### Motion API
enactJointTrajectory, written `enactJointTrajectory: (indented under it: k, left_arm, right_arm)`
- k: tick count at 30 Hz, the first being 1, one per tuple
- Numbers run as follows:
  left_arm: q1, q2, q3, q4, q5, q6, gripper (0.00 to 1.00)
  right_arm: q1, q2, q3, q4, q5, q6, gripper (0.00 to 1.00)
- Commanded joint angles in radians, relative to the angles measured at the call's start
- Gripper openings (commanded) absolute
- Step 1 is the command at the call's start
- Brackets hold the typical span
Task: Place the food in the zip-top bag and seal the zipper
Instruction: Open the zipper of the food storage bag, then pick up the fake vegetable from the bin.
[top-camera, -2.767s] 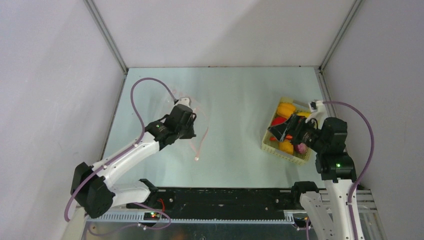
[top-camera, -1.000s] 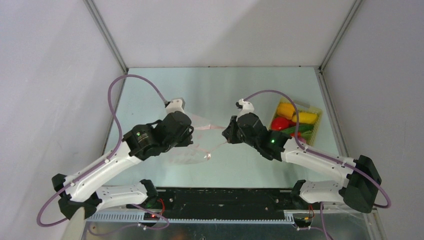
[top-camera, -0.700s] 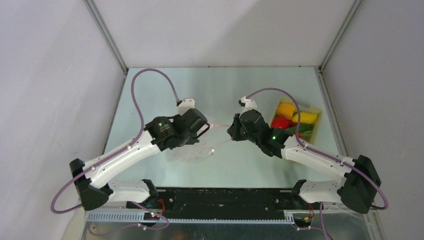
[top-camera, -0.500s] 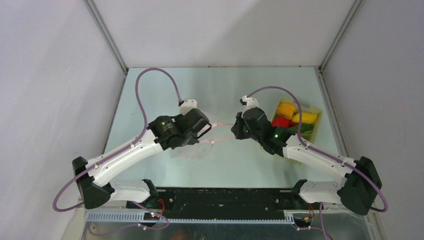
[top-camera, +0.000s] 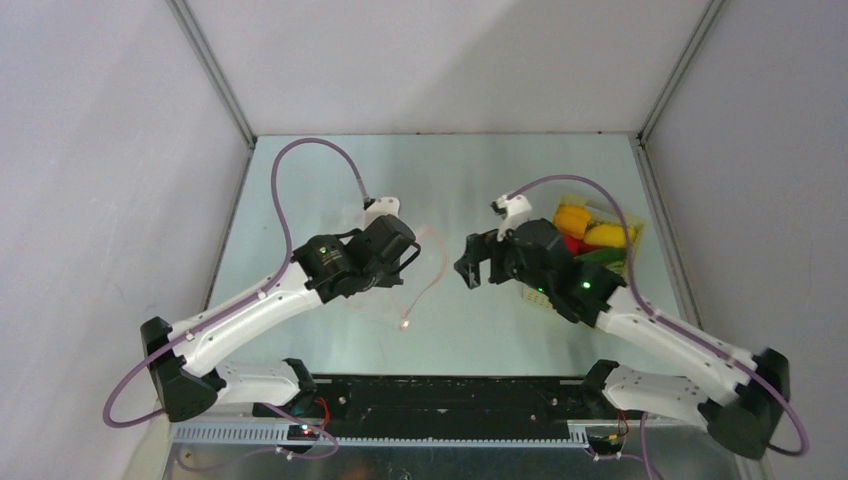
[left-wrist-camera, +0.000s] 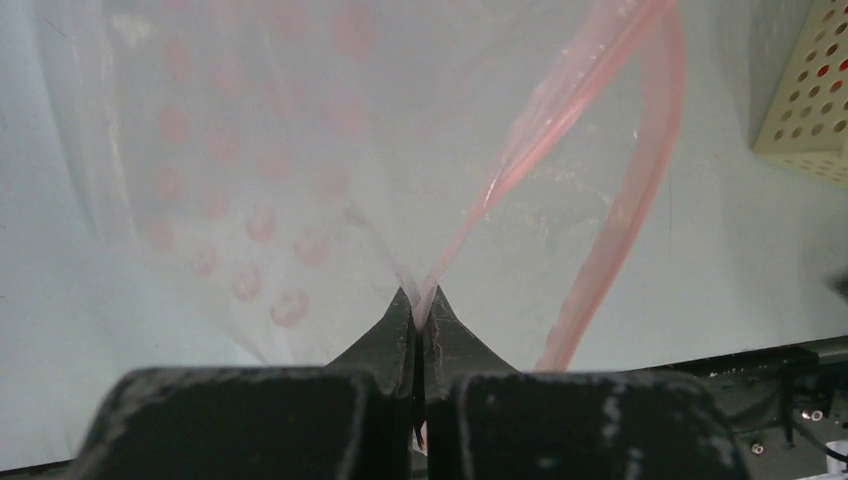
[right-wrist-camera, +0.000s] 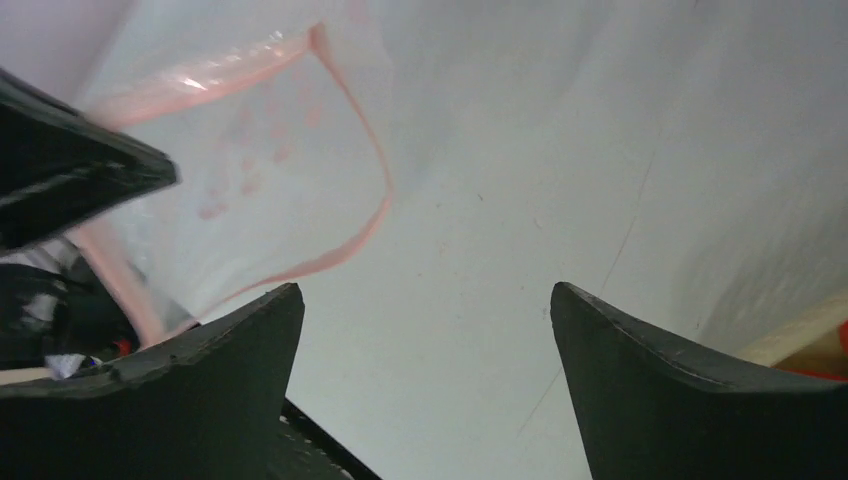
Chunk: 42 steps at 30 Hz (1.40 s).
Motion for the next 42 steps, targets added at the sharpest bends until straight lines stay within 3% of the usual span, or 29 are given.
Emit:
enactJointTrajectory:
  k: [1,6,12,14,18,23,31,42]
  left_arm:
    - [0.006,-0.020,0.061,0.043,-0.064,0.012,0.00]
    - [0.014,0.026,0.107,0.020,-0.102,0.010,0.00]
    - [0.019,0.082,0.131,-0.002,-0.109,0.000,0.00]
    - [0.020,0.090,0.127,0.010,-0.097,0.000,0.00]
    - [0.025,0.109,0.137,0.018,-0.095,-0.003,0.00]
    - [0.034,0.124,0.123,0.053,-0.060,0.016,0.00]
    - [0.045,0.140,0.117,0.111,-0.060,0.042,0.00]
    - [0.047,0.129,0.079,0.130,-0.034,0.014,0.00]
  right_arm:
    - [-0.041,-0.200,0.034,-0.020,0.077,0.060,0.99]
    - [-0.246,-0.314,-0.024,-0.159,0.135,0.216,0.99]
    - [-0.530,-0.269,-0.052,-0.388,0.162,0.396,0.99]
    - [-0.647,-0.252,-0.086,-0.387,0.143,0.423,1.00]
    - [-0.759,-0.235,-0.187,-0.300,0.091,0.467,0.96]
    - [-0.810,-0.215,-0.305,-0.107,0.086,0.510,0.87]
    - [-0.825,-0.088,-0.353,0.055,0.117,0.576,0.73]
    - [-0.826,0.043,-0.381,0.127,0.187,0.646,0.57]
